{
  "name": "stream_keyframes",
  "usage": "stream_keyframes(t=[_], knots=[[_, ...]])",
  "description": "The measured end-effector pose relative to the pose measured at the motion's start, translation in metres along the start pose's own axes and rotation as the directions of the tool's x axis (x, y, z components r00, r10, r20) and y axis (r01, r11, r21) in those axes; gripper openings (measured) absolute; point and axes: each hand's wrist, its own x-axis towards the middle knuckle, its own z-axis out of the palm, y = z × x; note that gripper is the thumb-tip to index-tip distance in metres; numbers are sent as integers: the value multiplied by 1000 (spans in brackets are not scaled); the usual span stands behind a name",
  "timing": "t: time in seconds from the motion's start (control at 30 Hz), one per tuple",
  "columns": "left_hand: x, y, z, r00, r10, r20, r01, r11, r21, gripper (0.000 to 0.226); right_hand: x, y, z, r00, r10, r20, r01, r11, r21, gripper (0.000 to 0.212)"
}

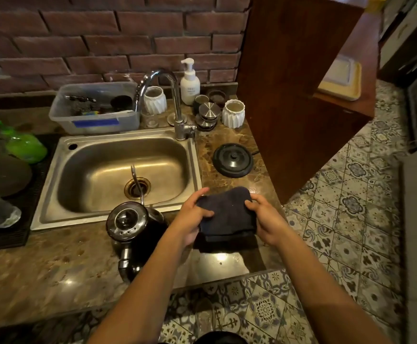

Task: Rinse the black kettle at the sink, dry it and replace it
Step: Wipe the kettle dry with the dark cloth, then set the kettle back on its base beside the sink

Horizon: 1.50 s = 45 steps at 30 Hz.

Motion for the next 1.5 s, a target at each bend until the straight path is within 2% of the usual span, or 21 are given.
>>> stream_keyframes(t=[0.13,0.2,0.3,0.37,0.47,0.6,0.7,0.8,0.9,1.03,1.1,1.27,1.33,1.4,1.5], knots=[[22,-24,6,990,-95,-108,97,995,19,52,29,12,-6,998,51,-25,-53,989,-135,28],[20,-33,8,979,-163,-121,167,986,27,51,36,25,-9,994,91,-62,-101,974,-201,25],[18,-45,9,963,-234,-136,246,966,81,49,39,44,-19,981,163,-107,-182,962,-205,22],[15,-49,11,960,-231,-156,248,963,102,48,38,53,-28,971,202,-130,-226,952,-209,17],[9,-57,14,963,-185,-195,215,965,148,42,36,63,-41,972,181,-151,-226,900,-373,6],[1,-67,11,966,-129,-222,174,965,198,35,24,61,-45,982,125,-144,-184,824,-535,17],[-6,-71,2,967,-103,-234,152,968,201,30,17,58,-48,989,75,-130,-145,707,-692,29],[-15,-76,-13,969,-80,-233,135,963,232,26,12,57,-47,989,-18,-145,-119,479,-870,43],[-28,-75,-27,974,-52,-221,108,962,250,23,7,57,-36,989,-52,-135,-103,402,-910,50],[-53,-67,-44,984,27,-174,32,944,328,18,-5,63,-6,984,-177,-33,43,409,-912,58],[-69,-61,-53,991,60,-123,-12,935,356,18,-15,67,13,972,-231,54,152,432,-889,55],[-121,-38,-81,992,108,62,-122,943,310,24,-61,85,73,888,-386,251,446,586,-677,18],[-142,-30,-100,985,149,85,-168,942,291,25,-78,95,98,865,-416,280,496,628,-600,14],[-160,-21,-124,974,207,94,-225,938,263,27,-88,108,121,860,-427,279,508,663,-550,21],[-168,-11,-165,963,270,7,-266,946,187,34,-95,127,153,883,-406,236,468,716,-518,22]])
